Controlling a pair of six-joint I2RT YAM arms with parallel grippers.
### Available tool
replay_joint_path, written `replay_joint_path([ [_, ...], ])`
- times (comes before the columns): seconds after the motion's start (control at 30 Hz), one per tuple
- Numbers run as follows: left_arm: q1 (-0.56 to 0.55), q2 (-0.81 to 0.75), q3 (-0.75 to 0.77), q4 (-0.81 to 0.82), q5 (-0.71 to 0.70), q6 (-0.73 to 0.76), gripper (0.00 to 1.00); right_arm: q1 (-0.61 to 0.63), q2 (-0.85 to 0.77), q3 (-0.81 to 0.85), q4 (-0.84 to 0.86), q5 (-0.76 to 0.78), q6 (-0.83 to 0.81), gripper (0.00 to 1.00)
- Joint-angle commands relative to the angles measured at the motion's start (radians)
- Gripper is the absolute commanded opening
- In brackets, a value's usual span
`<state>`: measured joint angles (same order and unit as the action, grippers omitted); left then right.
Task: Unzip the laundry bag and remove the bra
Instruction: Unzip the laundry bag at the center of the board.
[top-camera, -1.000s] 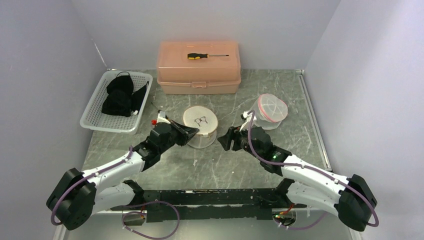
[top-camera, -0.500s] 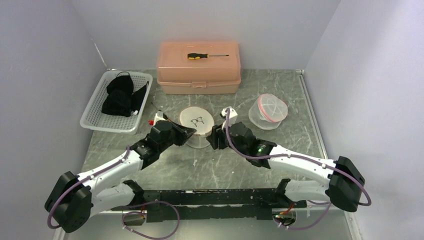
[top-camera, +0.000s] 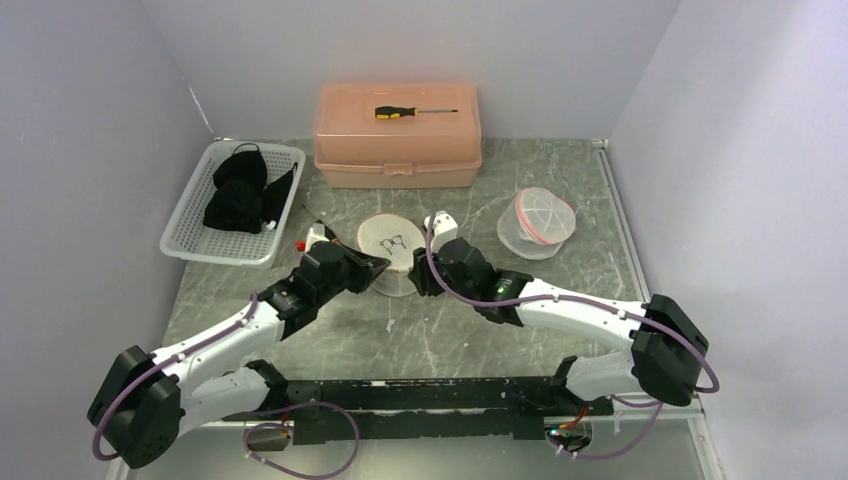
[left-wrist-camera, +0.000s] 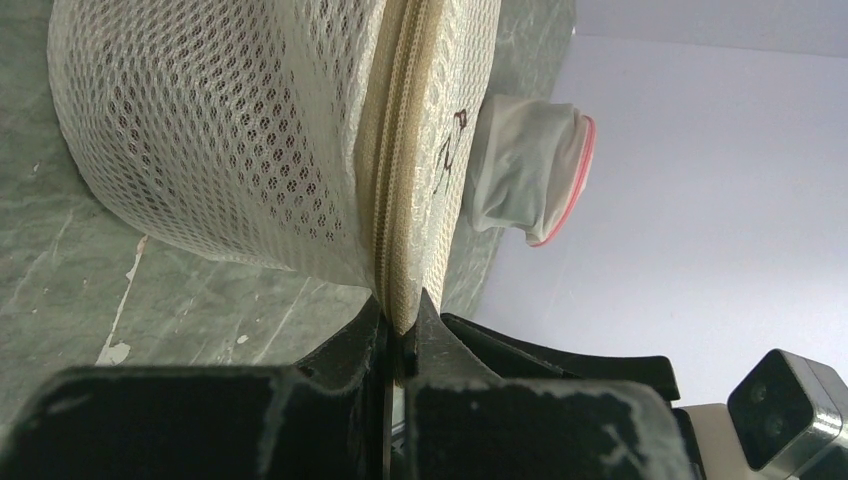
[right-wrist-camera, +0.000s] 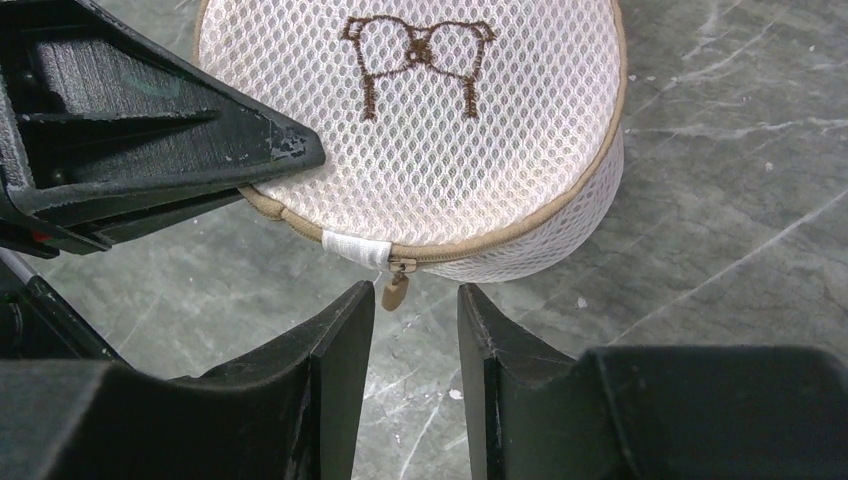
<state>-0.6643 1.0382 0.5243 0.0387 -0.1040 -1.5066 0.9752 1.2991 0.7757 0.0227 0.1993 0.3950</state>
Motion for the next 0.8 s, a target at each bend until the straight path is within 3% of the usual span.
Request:
replay_joint_path([
  [0.0,0.003,-0.023,0.033,0.012,-0.029,0.003,0.03,0.006,0.018,0.058,0.002,-0.015,-0.009,0.4],
  [0.5,0.004,-0.028,0.024,0.02,-0.028,-0.001,0.03,0.009,0.071,0.079,-0.014,-0.029,0.007,0.35],
  [0.77,0.003,-0.024,0.016,0.033,-0.022,-0.003,0.03,0.009,0.081,0.085,-0.015,-0.017,0.008,0.25],
])
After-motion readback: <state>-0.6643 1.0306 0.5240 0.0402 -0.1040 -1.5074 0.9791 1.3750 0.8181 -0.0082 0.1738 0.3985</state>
